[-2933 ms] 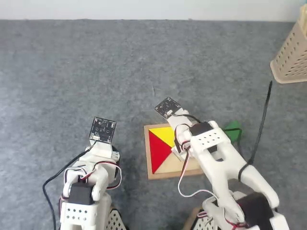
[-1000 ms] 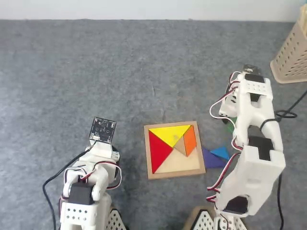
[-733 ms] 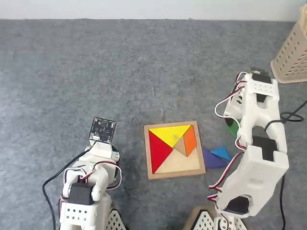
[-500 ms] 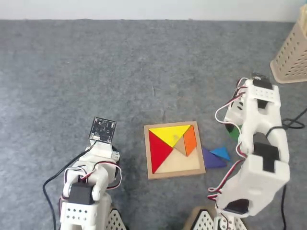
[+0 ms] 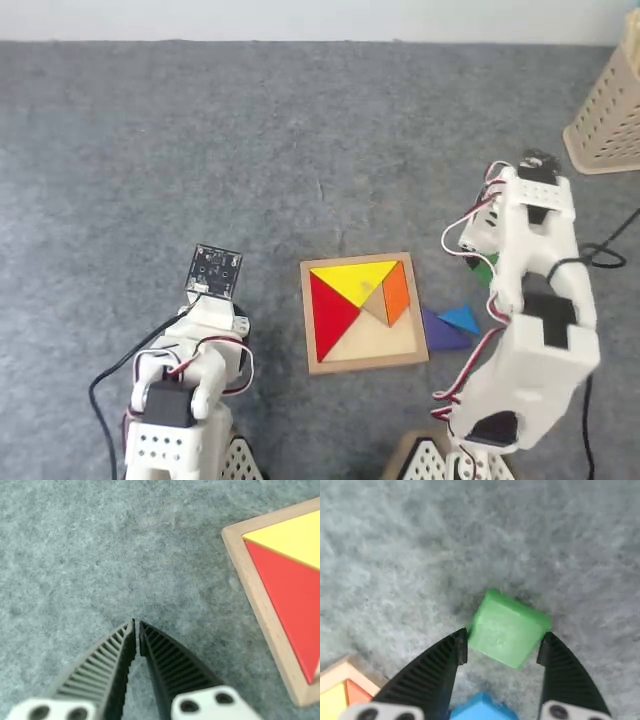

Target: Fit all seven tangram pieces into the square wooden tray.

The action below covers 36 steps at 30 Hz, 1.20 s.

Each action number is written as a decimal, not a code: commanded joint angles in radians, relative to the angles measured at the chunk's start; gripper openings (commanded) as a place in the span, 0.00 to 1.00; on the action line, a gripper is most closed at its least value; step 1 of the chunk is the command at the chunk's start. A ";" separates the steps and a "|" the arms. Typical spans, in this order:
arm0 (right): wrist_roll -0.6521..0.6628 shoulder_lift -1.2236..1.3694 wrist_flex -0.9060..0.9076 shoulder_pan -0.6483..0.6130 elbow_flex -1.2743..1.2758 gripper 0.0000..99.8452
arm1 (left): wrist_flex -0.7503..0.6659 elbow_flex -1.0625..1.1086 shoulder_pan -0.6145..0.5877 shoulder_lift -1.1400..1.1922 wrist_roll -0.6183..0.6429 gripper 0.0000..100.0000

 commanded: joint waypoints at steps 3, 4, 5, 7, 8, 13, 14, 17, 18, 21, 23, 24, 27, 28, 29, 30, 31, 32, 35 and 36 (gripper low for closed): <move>-0.021 0.065 0.031 -0.010 -0.109 0.24 | 0.006 -0.019 -0.006 -0.021 0.005 0.01; -0.021 0.070 0.047 -0.010 -0.120 0.24 | 0.006 -0.019 -0.006 -0.021 0.005 0.01; -0.021 0.071 0.061 -0.010 -0.126 0.22 | 0.006 -0.019 -0.006 -0.021 0.005 0.01; -0.021 0.064 0.070 -0.010 -0.129 0.17 | 0.006 -0.019 -0.006 -0.021 0.005 0.01; -0.020 0.059 0.070 -0.010 -0.127 0.15 | 0.006 -0.019 -0.006 -0.021 0.005 0.01; 0.068 0.018 0.074 -0.010 -0.118 0.08 | 0.006 -0.019 -0.006 -0.021 0.005 0.01; 0.089 -0.004 0.071 -0.012 -0.104 0.06 | 0.006 -0.019 -0.006 -0.021 0.005 0.01; 0.149 -0.119 0.065 -0.019 -0.048 0.01 | 0.006 -0.019 -0.006 -0.021 0.005 0.01; 0.170 -0.173 0.064 -0.021 -0.023 0.01 | 0.006 -0.019 -0.006 -0.021 0.005 0.01; 0.250 -0.360 0.053 -0.054 0.075 0.01 | 0.006 -0.019 -0.006 -0.021 0.005 0.01; 0.338 -0.493 0.042 -0.117 0.158 0.01 | 0.006 -0.019 -0.006 -0.021 0.005 0.01; 0.385 -0.552 0.042 -0.159 0.199 0.01 | 0.006 -0.019 -0.006 -0.021 0.005 0.01; 0.529 -0.691 0.047 -0.331 0.319 0.01 | 0.006 -0.019 -0.006 -0.021 0.005 0.01; 0.575 -0.723 0.050 -0.401 0.358 0.01 | 0.006 -0.019 -0.006 -0.021 0.005 0.01; 0.615 -0.746 0.047 -0.466 0.394 0.01 | 0.006 -0.019 -0.006 -0.021 0.005 0.01; 0.646 -0.762 0.041 -0.526 0.431 0.01 | 0.006 -0.019 -0.006 -0.021 0.005 0.01; 0.678 -0.766 0.027 -0.581 0.463 0.01 | 0.006 -0.019 -0.006 -0.021 0.005 0.01; 0.704 -0.766 0.013 -0.628 0.494 0.01 | 0.006 -0.019 -0.006 -0.021 0.005 0.01; 0.756 -0.766 -0.025 -0.719 0.563 0.01 | 0.006 -0.019 -0.006 -0.021 0.005 0.01; 0.764 -0.766 -0.033 -0.736 0.578 0.01 | 0.006 -0.019 -0.006 -0.021 0.005 0.01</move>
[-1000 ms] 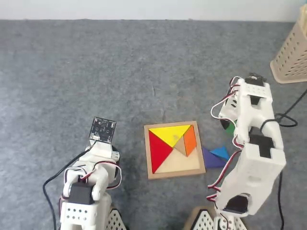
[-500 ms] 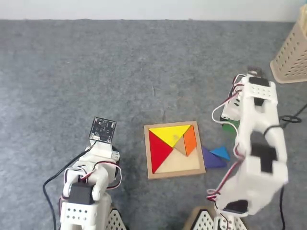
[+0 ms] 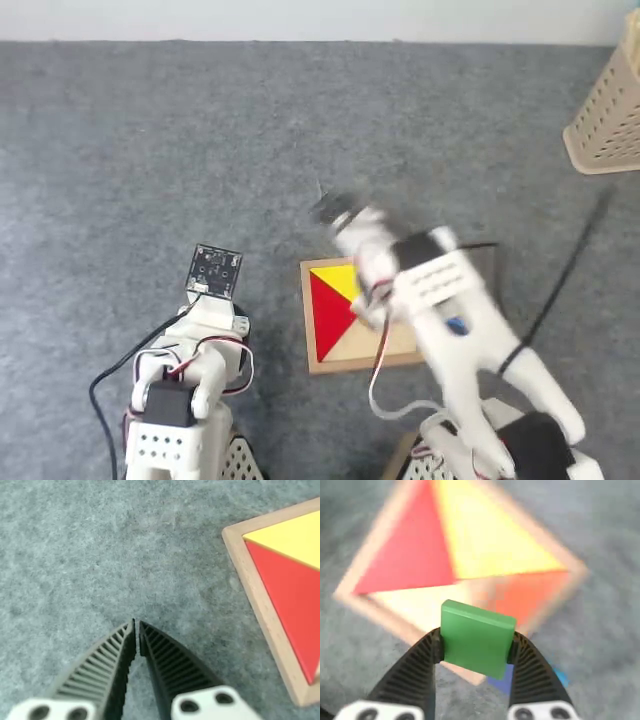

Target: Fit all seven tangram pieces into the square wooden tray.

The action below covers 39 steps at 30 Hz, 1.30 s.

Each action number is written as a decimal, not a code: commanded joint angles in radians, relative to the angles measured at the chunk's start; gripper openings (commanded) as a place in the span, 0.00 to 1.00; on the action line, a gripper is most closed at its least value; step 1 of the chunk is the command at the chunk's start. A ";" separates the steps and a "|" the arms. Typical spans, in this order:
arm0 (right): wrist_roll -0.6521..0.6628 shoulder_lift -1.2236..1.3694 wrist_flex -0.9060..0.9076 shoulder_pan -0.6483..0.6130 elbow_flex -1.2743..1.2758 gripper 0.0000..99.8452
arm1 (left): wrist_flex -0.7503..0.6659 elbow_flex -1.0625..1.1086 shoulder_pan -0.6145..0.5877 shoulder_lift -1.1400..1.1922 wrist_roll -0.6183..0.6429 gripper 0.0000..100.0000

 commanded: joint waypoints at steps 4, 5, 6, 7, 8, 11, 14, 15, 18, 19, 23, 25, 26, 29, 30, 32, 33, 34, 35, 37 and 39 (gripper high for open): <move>0.057 -0.053 -0.039 -0.087 0.034 0.01 | 0.006 -0.019 -0.006 -0.021 0.005 0.01; 0.057 -0.053 -0.039 -0.087 0.034 0.01 | 0.006 -0.019 -0.006 -0.021 0.005 0.01; 0.057 -0.051 -0.039 -0.087 0.035 0.01 | 0.006 -0.019 -0.006 -0.021 0.005 0.01; 0.058 -0.051 -0.041 -0.087 0.035 0.01 | 0.006 -0.019 -0.006 -0.021 0.005 0.01; 0.058 -0.050 -0.041 -0.087 0.035 0.01 | 0.006 -0.019 -0.006 -0.021 0.005 0.01; 0.055 -0.001 -0.067 -0.088 0.035 0.01 | 0.006 -0.019 -0.006 -0.021 0.005 0.01; 0.052 0.085 -0.101 -0.088 0.028 0.01 | 0.006 -0.019 -0.006 -0.021 0.005 0.01; 0.052 0.110 -0.117 -0.088 0.028 0.01 | 0.006 -0.019 -0.006 -0.021 0.005 0.01; 0.052 0.157 -0.143 -0.087 0.023 0.01 | 0.006 -0.019 -0.006 -0.021 0.005 0.01; 0.052 0.162 -0.139 -0.087 0.017 0.01 | 0.006 -0.019 -0.006 -0.021 0.005 0.01; 0.052 0.157 -0.136 -0.087 0.012 0.01 | 0.006 -0.019 -0.006 -0.021 0.005 0.01; 0.052 0.156 -0.136 -0.087 0.012 0.01 | 0.006 -0.019 -0.006 -0.021 0.005 0.01; 0.052 0.156 -0.136 -0.088 0.012 0.01 | 0.006 -0.019 -0.006 -0.021 0.005 0.01; 0.060 0.160 -0.113 -0.101 0.012 0.01 | 0.006 -0.019 -0.006 -0.021 0.005 0.01; 0.060 0.160 -0.107 -0.111 0.012 0.02 | 0.006 -0.019 -0.006 -0.021 0.005 0.01; 0.060 0.162 -0.104 -0.128 0.014 0.06 | 0.006 -0.019 -0.006 -0.021 0.005 0.01; 0.060 0.163 -0.097 -0.134 0.012 0.08 | 0.006 -0.019 -0.006 -0.021 0.005 0.01; 0.060 0.160 -0.094 -0.134 0.012 0.09 | 0.006 -0.019 -0.006 -0.021 0.005 0.01; 0.058 0.156 -0.094 -0.133 0.012 0.11 | 0.006 -0.019 -0.006 -0.021 0.005 0.01; 0.058 0.156 -0.094 -0.130 0.012 0.11 | 0.006 -0.019 -0.006 -0.021 0.005 0.01; 0.060 0.156 -0.093 -0.133 0.012 0.11 | 0.006 -0.019 -0.006 -0.021 0.005 0.01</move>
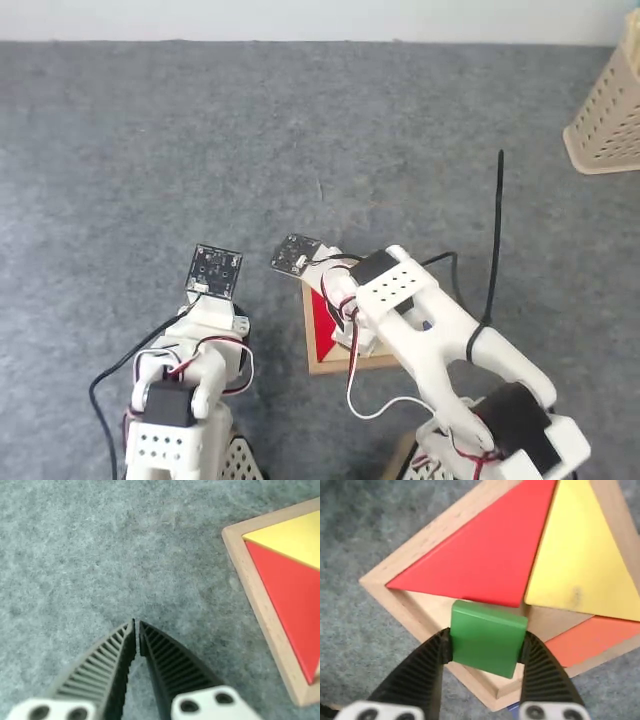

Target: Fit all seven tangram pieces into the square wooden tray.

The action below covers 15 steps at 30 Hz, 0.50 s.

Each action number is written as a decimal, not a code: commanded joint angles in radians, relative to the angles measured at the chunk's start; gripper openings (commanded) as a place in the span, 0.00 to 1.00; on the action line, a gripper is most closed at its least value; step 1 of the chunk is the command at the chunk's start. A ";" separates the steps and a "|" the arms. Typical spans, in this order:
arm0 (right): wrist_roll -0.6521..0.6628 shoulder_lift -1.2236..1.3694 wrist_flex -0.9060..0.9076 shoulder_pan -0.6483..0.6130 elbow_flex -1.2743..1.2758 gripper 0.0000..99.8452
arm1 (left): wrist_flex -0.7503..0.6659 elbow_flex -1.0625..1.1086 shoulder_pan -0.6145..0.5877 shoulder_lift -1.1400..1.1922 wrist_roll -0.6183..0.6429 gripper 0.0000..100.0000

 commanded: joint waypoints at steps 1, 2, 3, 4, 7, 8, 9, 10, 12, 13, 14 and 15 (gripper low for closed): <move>0.012 -0.013 0.018 -0.008 -0.031 0.11 | 0.006 -0.019 -0.006 -0.021 0.005 0.01; 0.012 -0.013 0.018 -0.008 -0.031 0.12 | 0.006 -0.019 -0.006 -0.021 0.005 0.01; 0.012 -0.013 0.019 -0.012 -0.031 0.12 | 0.006 -0.019 -0.006 -0.021 0.005 0.01; 0.012 -0.015 0.022 -0.013 -0.031 0.12 | 0.006 -0.019 -0.006 -0.021 0.005 0.01; 0.014 -0.018 0.042 -0.015 -0.032 0.12 | 0.006 -0.019 -0.006 -0.021 0.005 0.01; 0.014 -0.021 0.042 -0.015 -0.032 0.12 | 0.006 -0.019 -0.006 -0.021 0.005 0.01; 0.014 -0.028 0.045 -0.015 -0.031 0.12 | 0.006 -0.019 -0.006 -0.021 0.005 0.01; 0.014 -0.038 0.045 -0.015 -0.028 0.13 | 0.006 -0.019 -0.006 -0.021 0.005 0.01; 0.014 -0.050 0.047 -0.015 -0.025 0.16 | 0.006 -0.019 -0.006 -0.021 0.005 0.01; 0.014 -0.053 0.047 -0.012 -0.025 0.17 | 0.006 -0.019 -0.006 -0.021 0.005 0.01; 0.014 -0.053 0.047 -0.012 -0.025 0.18 | 0.006 -0.019 -0.006 -0.021 0.005 0.01; 0.014 -0.053 0.047 -0.013 -0.025 0.19 | 0.006 -0.019 -0.006 -0.021 0.005 0.01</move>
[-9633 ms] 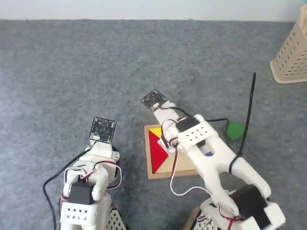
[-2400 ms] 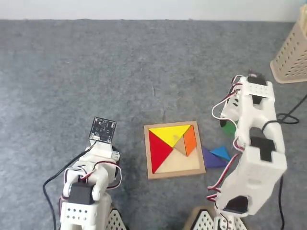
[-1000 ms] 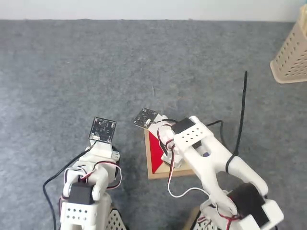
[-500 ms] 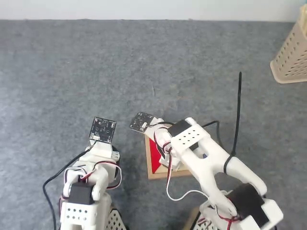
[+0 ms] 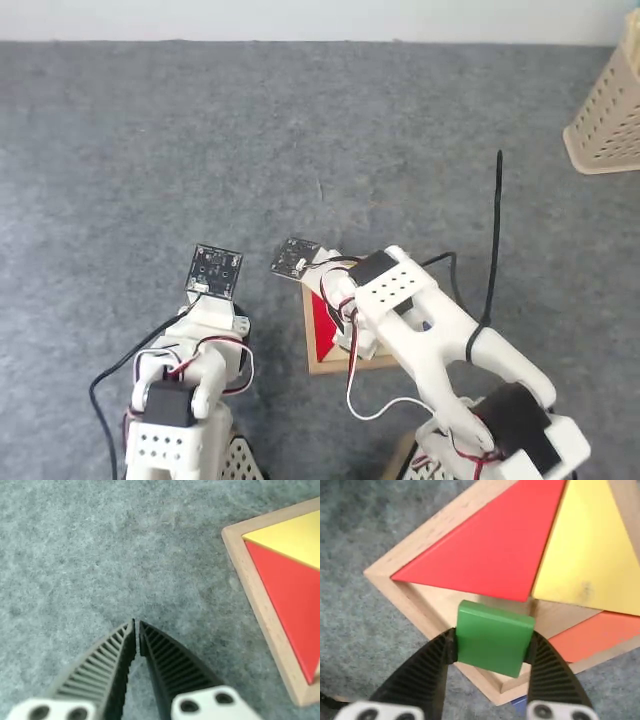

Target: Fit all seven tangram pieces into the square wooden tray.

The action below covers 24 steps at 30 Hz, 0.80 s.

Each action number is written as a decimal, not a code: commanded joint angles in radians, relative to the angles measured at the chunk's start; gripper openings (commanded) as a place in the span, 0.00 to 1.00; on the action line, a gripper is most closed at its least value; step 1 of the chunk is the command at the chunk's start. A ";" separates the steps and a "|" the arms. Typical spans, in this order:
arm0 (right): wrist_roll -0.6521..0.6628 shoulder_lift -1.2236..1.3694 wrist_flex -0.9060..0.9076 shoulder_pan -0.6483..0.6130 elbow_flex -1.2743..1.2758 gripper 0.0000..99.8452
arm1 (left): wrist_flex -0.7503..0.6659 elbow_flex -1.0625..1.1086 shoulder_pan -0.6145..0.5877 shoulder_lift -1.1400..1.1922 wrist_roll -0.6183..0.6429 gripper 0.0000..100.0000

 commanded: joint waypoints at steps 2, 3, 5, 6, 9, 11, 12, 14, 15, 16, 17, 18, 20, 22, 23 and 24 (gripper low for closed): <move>0.011 -0.050 0.015 -0.007 -0.023 0.19 | 0.006 -0.019 -0.006 -0.021 0.005 0.01; 0.011 -0.053 0.015 -0.007 -0.017 0.19 | 0.006 -0.019 -0.006 -0.021 0.005 0.01; 0.043 -0.059 0.013 -0.008 0.005 0.19 | 0.006 -0.019 -0.006 -0.021 0.005 0.01; 0.054 -0.059 0.012 -0.008 0.012 0.19 | 0.006 -0.019 -0.006 -0.021 0.005 0.01; 0.057 -0.059 0.012 -0.013 0.018 0.19 | 0.006 -0.019 -0.006 -0.021 0.005 0.01; 0.057 -0.059 0.012 -0.013 0.018 0.19 | 0.006 -0.019 -0.006 -0.021 0.005 0.01; 0.058 -0.059 0.012 -0.013 0.020 0.19 | 0.006 -0.019 -0.006 -0.021 0.005 0.01; 0.064 -0.059 0.012 -0.013 0.023 0.19 | 0.006 -0.019 -0.006 -0.021 0.005 0.01; 0.064 -0.059 0.012 -0.013 0.023 0.19 | 0.006 -0.019 -0.006 -0.021 0.005 0.01; 0.066 -0.059 0.012 -0.015 0.025 0.19 | 0.006 -0.019 -0.006 -0.021 0.005 0.01; 0.066 -0.059 0.012 -0.015 0.025 0.19 | 0.006 -0.019 -0.006 -0.021 0.005 0.01; 0.066 -0.059 0.012 -0.015 0.025 0.20 | 0.006 -0.019 -0.006 -0.021 0.005 0.01; 0.058 -0.059 0.008 -0.015 0.025 0.24 | 0.006 -0.019 -0.006 -0.021 0.005 0.01; 0.057 -0.059 0.005 -0.015 0.025 0.29 | 0.006 -0.019 -0.006 -0.021 0.005 0.01; 0.060 -0.059 0.004 -0.015 0.025 0.31 | 0.006 -0.019 -0.006 -0.021 0.005 0.01; 0.064 -0.059 0.004 -0.015 0.025 0.33 | 0.006 -0.019 -0.006 -0.021 0.005 0.01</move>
